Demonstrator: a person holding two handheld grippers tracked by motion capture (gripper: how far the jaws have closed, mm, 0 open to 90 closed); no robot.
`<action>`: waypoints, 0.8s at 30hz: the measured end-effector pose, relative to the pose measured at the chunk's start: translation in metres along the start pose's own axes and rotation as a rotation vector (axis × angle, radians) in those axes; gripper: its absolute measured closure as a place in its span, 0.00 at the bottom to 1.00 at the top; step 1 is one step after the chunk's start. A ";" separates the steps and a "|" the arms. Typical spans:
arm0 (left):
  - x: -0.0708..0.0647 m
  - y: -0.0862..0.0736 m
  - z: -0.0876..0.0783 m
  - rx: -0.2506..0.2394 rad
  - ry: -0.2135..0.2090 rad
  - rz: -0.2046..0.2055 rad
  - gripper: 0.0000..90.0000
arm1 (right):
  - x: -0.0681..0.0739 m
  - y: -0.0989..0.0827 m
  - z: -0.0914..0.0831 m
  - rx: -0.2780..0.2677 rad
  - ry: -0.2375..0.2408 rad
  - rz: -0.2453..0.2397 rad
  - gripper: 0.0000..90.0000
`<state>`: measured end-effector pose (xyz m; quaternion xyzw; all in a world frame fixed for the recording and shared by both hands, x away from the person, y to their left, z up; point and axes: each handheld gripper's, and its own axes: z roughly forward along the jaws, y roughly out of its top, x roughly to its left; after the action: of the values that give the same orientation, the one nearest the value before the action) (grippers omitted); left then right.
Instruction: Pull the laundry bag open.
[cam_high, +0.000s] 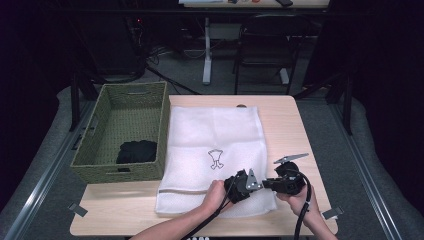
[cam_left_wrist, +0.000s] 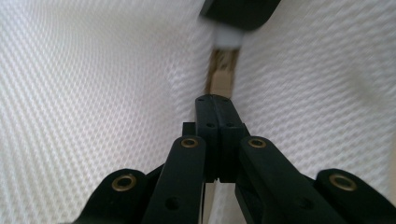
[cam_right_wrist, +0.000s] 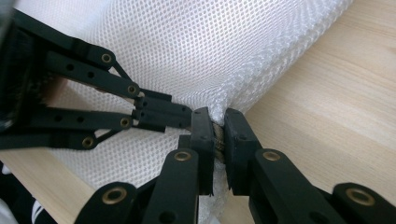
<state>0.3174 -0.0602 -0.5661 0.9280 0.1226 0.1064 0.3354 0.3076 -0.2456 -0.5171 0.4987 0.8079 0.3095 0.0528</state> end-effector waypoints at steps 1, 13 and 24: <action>0.001 -0.002 0.000 -0.007 -0.007 -0.009 1.00 | -0.001 0.000 -0.001 -0.006 0.014 0.012 0.93; -0.004 0.004 0.001 -0.056 -0.024 0.008 0.82 | 0.000 0.001 -0.002 -0.036 0.066 0.017 0.93; -0.003 0.004 0.000 -0.085 -0.014 -0.018 0.91 | 0.003 0.002 -0.003 -0.058 0.057 0.006 0.93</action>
<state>0.3152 -0.0637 -0.5642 0.9125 0.1238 0.1018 0.3763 0.3062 -0.2438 -0.5125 0.4905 0.7981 0.3472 0.0433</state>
